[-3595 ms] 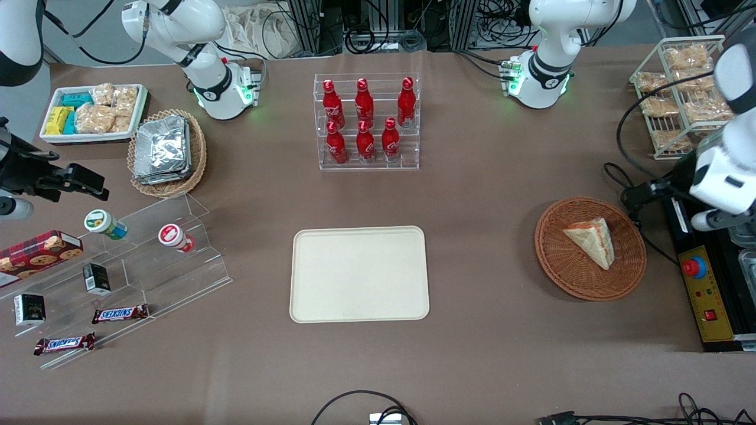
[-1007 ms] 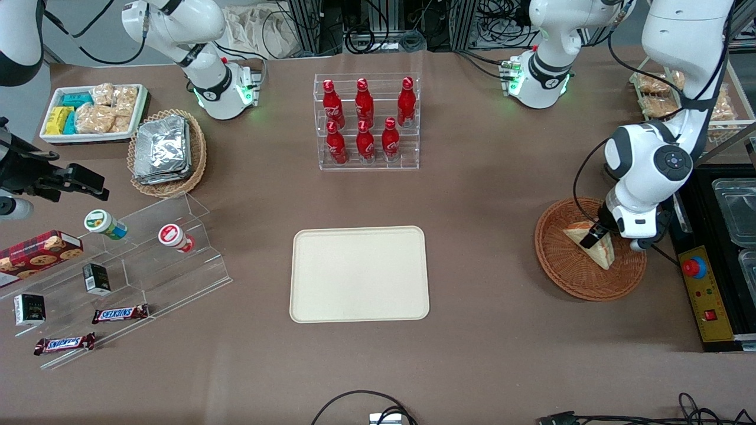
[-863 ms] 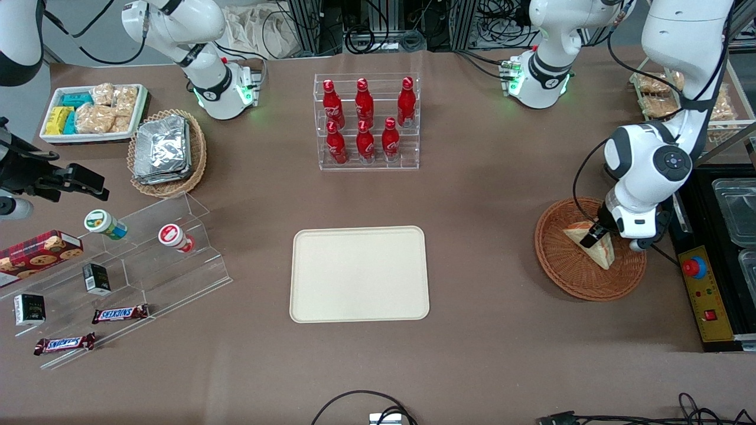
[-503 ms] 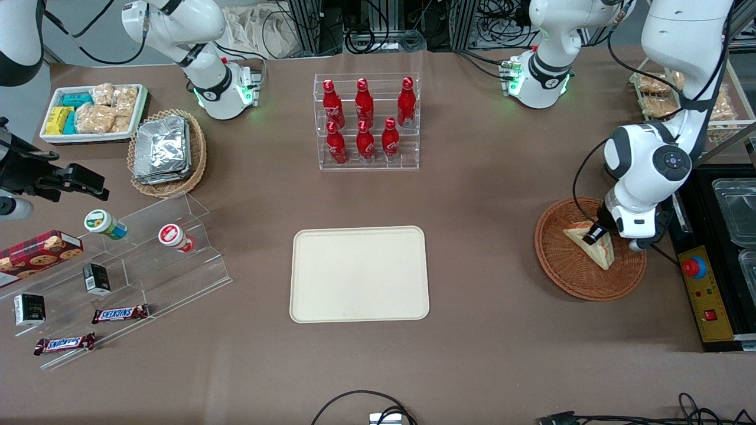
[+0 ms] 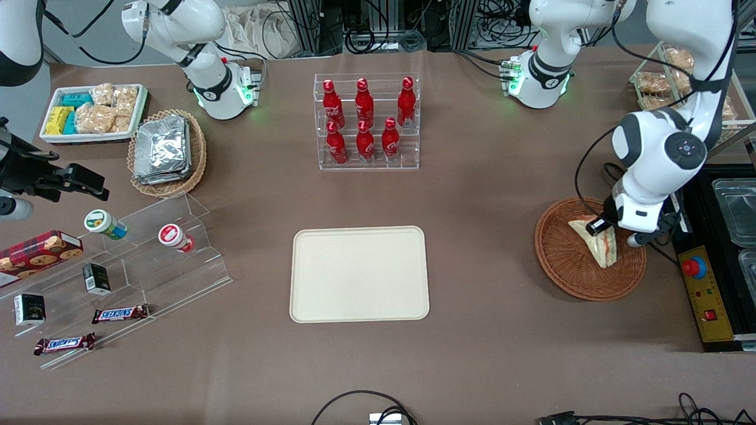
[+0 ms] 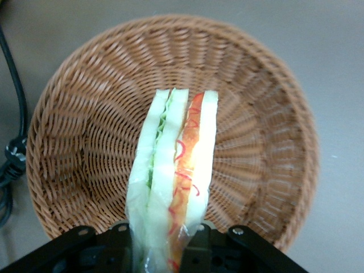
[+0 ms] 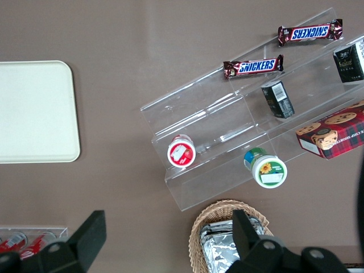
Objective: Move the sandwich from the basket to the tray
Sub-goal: 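Close the left gripper on the sandwich and lift it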
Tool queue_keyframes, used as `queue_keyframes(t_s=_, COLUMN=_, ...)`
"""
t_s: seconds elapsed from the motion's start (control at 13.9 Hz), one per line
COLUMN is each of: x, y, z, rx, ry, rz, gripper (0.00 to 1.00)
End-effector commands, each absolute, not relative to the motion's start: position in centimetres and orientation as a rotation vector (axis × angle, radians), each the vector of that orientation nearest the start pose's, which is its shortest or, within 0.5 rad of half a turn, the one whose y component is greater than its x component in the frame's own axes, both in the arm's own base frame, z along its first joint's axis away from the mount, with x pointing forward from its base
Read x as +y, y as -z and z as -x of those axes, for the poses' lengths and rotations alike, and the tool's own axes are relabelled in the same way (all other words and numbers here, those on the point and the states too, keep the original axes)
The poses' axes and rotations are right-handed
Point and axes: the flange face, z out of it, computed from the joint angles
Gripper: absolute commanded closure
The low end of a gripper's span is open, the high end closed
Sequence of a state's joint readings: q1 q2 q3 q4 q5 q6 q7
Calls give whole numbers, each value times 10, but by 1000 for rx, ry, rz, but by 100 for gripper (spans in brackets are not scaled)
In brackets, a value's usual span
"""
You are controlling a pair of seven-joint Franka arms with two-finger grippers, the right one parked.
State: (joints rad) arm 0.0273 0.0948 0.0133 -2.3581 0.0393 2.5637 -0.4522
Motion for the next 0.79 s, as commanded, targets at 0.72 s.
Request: queue_keyframes(t_s=0.72, x=-96, y=-424, z=-579, rx=-379, ry=37, rz=3111, gripper=91)
